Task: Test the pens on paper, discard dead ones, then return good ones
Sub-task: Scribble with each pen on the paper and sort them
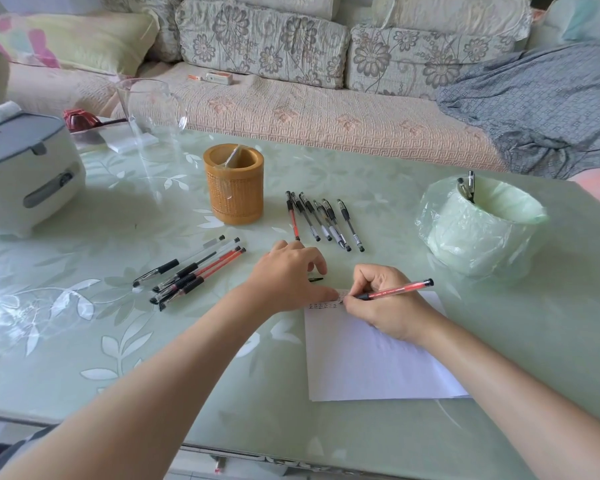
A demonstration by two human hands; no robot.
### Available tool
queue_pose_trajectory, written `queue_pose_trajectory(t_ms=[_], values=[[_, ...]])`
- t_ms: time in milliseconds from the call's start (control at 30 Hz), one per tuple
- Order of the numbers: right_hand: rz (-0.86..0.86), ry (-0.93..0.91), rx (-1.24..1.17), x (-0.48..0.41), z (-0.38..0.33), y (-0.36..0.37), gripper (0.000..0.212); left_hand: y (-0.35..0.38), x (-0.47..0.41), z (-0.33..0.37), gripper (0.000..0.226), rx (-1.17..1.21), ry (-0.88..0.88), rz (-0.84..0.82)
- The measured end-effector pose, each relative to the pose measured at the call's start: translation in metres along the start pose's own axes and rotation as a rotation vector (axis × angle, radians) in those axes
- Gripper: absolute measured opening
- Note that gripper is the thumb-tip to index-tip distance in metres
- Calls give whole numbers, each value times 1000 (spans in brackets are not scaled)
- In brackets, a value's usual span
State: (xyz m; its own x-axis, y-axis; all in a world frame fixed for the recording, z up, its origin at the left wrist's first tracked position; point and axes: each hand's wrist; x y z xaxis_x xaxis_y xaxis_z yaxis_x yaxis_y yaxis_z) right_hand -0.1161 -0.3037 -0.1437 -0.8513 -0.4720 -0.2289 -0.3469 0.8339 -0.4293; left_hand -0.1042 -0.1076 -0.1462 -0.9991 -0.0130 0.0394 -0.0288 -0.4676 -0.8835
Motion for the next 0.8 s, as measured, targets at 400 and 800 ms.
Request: queue_pose_trajectory(t_ms=[400,800], values=[[-19,-20,87,1,0,0,25,2,-1,0,44,10,-9,-3],[3,-41,104,3,4,1,20,2,0,0,45,5,-11,-1]])
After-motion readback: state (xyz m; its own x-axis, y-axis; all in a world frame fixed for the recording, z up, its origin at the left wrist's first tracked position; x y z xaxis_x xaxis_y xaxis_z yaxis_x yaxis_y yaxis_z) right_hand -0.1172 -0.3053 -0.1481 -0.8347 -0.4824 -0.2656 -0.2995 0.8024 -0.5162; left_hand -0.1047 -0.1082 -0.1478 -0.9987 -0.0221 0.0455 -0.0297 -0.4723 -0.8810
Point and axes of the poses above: each hand's wrist, its own x-axis away from the middle knuckle, its own y-axis out of the palm, z = x × y, and after that the axes turned 14 degrees about -y, right-handed
